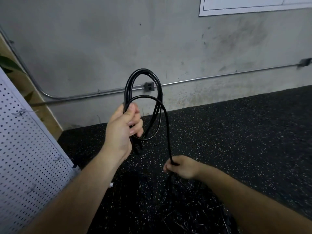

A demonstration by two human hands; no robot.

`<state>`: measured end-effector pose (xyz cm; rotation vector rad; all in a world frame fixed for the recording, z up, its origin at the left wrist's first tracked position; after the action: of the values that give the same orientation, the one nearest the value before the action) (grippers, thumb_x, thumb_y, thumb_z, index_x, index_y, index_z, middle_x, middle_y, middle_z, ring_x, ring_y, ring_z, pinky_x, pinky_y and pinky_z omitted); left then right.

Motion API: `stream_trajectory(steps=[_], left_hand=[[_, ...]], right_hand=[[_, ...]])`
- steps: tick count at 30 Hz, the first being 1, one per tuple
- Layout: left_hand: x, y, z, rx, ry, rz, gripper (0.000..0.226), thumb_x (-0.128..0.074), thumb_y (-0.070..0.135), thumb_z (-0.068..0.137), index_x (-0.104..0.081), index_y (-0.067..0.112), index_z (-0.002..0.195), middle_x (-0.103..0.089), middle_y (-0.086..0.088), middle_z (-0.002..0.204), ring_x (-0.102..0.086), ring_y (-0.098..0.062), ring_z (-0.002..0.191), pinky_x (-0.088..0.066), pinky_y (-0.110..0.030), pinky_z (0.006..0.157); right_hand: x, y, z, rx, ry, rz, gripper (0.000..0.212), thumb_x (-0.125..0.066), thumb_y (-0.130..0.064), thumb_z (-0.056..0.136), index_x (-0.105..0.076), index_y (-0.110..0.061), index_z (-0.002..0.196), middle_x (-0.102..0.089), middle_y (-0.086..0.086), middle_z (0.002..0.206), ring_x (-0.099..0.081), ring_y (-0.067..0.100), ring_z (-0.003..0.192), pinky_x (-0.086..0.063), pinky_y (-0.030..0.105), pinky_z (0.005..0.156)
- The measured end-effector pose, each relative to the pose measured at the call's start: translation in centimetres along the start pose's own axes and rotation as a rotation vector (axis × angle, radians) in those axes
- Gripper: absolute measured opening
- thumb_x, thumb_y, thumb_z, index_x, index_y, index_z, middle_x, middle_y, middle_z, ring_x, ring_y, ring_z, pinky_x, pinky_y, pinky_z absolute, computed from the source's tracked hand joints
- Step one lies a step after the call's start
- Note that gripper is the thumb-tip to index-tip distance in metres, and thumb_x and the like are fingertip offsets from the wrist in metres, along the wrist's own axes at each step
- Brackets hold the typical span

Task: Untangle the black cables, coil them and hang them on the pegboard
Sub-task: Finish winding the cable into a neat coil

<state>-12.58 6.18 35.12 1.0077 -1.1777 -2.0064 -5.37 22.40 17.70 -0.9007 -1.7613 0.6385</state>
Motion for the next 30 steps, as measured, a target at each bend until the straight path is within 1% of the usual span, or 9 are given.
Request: stream_trajectory(steps=[2,3,7,12,15,18,23,28,30], left_hand=[[0.6,0.1,0.1,-0.012,0.045,0.02,0.025,-0.041,0.019,0.109,-0.052,0.016,0.086,-0.031,0.01,0.056,-0.026,-0.007,0.042,-0.033,-0.024,0.046],[1.0,0.0,0.2,-0.015,0.066,0.05,0.025,-0.04,0.019,0.109,-0.051,0.016,0.087,-0.031,0.01,0.057,-0.027,-0.008,0.044,-0.035,-0.024,0.048],[1.7,-1.1,0.5,0.007,0.103,0.215,0.022,-0.039,0.025,0.111,-0.048,0.013,0.094,-0.035,0.01,0.062,-0.031,-0.011,0.051,-0.043,-0.025,0.055],[1.3,-2.6,0.9,0.069,0.086,0.183,0.023,-0.039,0.027,0.11,-0.048,0.011,0.096,-0.037,0.01,0.063,-0.034,-0.01,0.052,-0.046,-0.026,0.057],[0.9,-2.9,0.8,0.085,0.083,0.154,0.025,-0.039,0.028,0.11,-0.05,0.011,0.096,-0.038,0.009,0.062,-0.034,-0.01,0.05,-0.045,-0.025,0.055],[0.4,-3.4,0.4,0.089,0.101,0.229,0.027,-0.039,0.031,0.11,-0.05,0.01,0.098,-0.038,0.009,0.062,-0.036,-0.01,0.051,-0.046,-0.027,0.057],[-1.4,-3.9,-0.8,0.105,0.031,0.328,0.025,-0.055,0.033,0.103,-0.057,0.009,0.11,-0.042,0.01,0.056,-0.04,-0.011,0.054,-0.048,-0.029,0.059],[-2.5,-3.8,-1.5,0.086,-0.001,0.346,0.023,-0.063,0.028,0.099,-0.066,0.005,0.101,-0.053,0.009,0.056,-0.043,-0.007,0.048,-0.043,-0.031,0.056],[-2.3,-3.7,-1.4,0.071,0.062,0.319,0.019,-0.06,0.025,0.101,-0.065,0.007,0.098,-0.048,0.01,0.051,-0.04,-0.008,0.048,-0.04,-0.03,0.055]], right_hand=[[-0.2,0.8,0.5,-0.097,0.085,-0.047,0.027,-0.04,-0.029,0.11,-0.064,-0.017,0.105,-0.062,-0.008,0.095,-0.06,0.011,0.085,-0.042,0.011,0.063],[0.1,0.8,0.6,-0.122,0.137,-0.076,0.027,-0.038,-0.03,0.11,-0.062,-0.018,0.104,-0.062,-0.008,0.094,-0.057,0.007,0.079,-0.041,0.012,0.06],[2.3,-1.7,-0.1,-0.016,0.293,-0.173,0.014,-0.042,-0.03,0.108,-0.046,-0.016,0.11,-0.071,-0.005,0.099,-0.066,0.01,0.089,-0.055,0.031,0.081],[4.3,-6.5,-3.3,0.148,0.349,-0.171,0.015,-0.039,-0.031,0.109,-0.048,-0.02,0.103,-0.072,-0.001,0.079,-0.066,0.014,0.07,-0.052,0.035,0.062],[4.6,-8.1,-4.7,0.3,0.501,-0.181,0.024,-0.035,-0.036,0.11,-0.053,-0.023,0.119,-0.066,0.0,0.072,-0.064,0.021,0.065,-0.051,0.047,0.06],[5.0,-9.3,-5.8,0.41,0.648,-0.128,0.03,-0.039,-0.034,0.109,-0.053,-0.023,0.132,-0.062,-0.008,0.068,-0.063,0.014,0.061,-0.05,0.039,0.058],[4.6,-11.0,-6.8,0.574,0.663,-0.152,0.019,-0.046,-0.022,0.107,-0.06,-0.017,0.12,-0.052,-0.017,0.066,-0.053,0.004,0.057,-0.033,0.015,0.05],[5.0,-11.5,-7.1,0.597,0.657,-0.198,0.011,-0.051,-0.024,0.106,-0.06,-0.019,0.108,-0.055,-0.013,0.065,-0.053,0.007,0.054,-0.033,0.017,0.049],[5.4,-11.2,-7.0,0.575,0.631,-0.193,0.013,-0.052,-0.034,0.105,-0.057,-0.025,0.096,-0.059,-0.01,0.066,-0.056,0.01,0.056,-0.045,0.03,0.052]])
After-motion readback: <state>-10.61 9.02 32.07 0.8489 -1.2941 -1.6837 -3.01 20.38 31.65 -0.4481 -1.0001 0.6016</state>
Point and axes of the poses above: each hand's wrist, its own z-axis towards the middle knuckle, its own x-axis out of the back of the hand, y = z × x, the point moved 6 cm from there along z, towards the middle knuckle
